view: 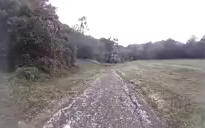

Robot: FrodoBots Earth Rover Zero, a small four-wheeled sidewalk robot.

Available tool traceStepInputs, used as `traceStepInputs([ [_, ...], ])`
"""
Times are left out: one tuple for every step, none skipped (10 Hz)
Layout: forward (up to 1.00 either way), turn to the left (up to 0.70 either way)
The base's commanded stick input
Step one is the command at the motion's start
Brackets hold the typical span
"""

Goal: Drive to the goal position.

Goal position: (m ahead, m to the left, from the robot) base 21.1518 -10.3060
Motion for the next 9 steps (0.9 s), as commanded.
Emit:
traceStepInputs([
  [0.45, 0.11],
  [0.45, 0.11],
  [0.45, 0.10],
  [0.45, 0.09],
  [0.45, 0.08],
  [0.45, 0.07],
  [0.45, 0.06],
  [0.45, 0.06],
  [0.45, 0.06],
])
